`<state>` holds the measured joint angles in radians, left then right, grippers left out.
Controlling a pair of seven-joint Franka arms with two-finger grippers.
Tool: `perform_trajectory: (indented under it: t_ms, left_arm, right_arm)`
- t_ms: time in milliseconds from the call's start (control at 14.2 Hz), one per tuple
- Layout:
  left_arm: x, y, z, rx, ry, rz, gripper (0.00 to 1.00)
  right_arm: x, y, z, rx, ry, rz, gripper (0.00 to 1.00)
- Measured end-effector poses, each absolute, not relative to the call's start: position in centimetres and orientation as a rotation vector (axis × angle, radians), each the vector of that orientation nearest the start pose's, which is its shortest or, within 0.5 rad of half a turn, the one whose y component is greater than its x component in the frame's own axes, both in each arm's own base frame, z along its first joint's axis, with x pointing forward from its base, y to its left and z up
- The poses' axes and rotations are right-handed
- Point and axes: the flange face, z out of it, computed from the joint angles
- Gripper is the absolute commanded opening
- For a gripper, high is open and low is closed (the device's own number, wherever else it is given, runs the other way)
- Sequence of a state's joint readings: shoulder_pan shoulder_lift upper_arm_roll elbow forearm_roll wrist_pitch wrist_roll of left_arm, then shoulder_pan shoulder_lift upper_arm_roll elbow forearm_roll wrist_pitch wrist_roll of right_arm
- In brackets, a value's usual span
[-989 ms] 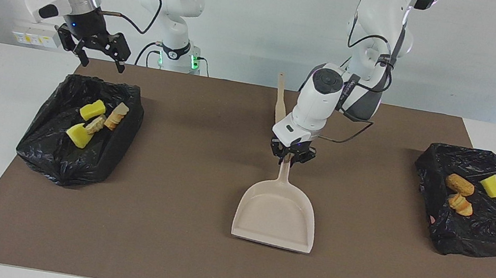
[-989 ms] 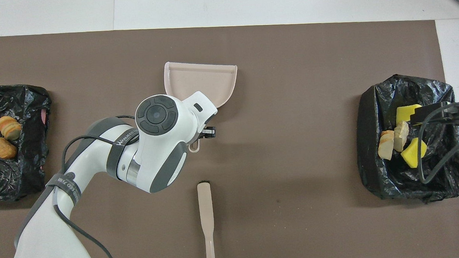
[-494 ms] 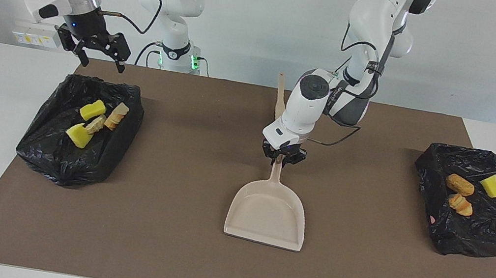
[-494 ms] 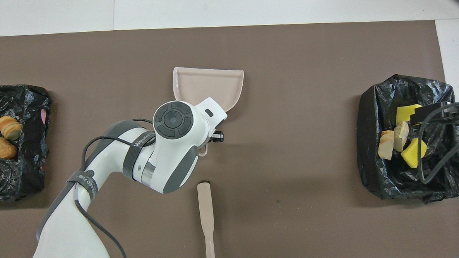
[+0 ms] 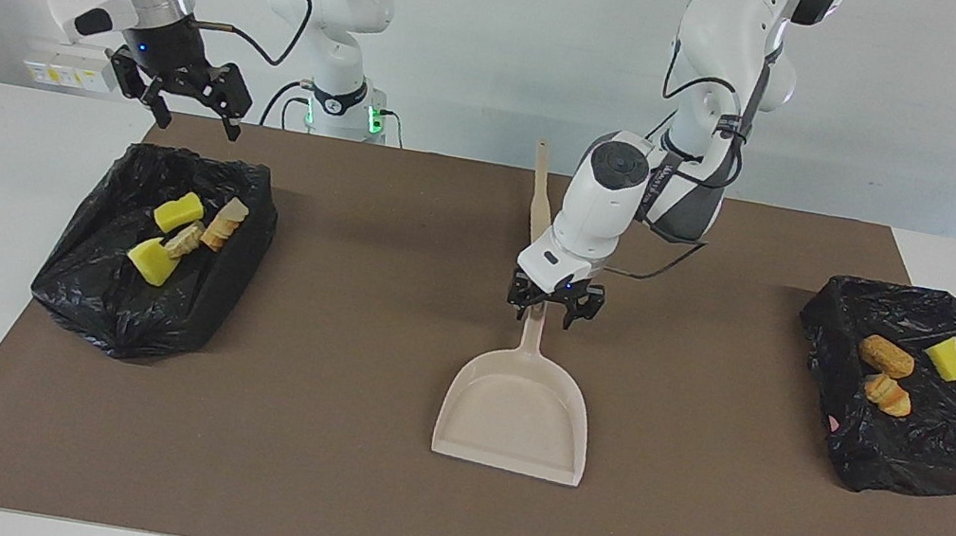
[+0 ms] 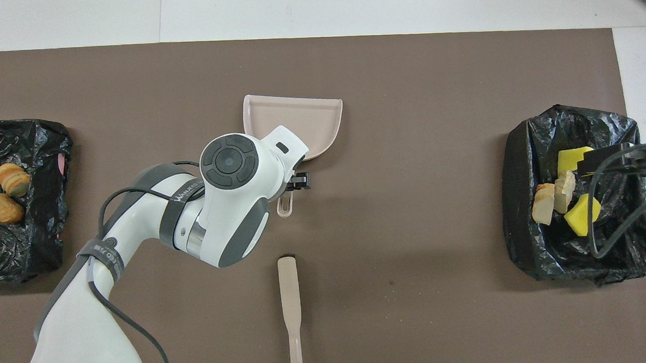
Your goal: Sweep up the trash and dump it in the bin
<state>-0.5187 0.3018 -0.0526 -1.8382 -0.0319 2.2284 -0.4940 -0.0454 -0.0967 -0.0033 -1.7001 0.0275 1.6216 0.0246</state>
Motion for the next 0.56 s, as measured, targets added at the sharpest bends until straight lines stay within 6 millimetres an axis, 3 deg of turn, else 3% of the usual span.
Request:
perform_trajectory:
  t_ms: [353, 565]
  left_arm:
    - [56.1, -29.1, 40.9, -3.212, -0.050, -0.086, 1.00]
    - [57.4, -24.5, 43.5, -3.207, -0.104, -0.099, 1.00]
  right_arm:
    - [52.8, -2.3, 62.0, -3.112, 0.116, -0.029, 1.00]
    - [52.8, -2.3, 62.0, -3.112, 0.116, -0.029, 1.00]
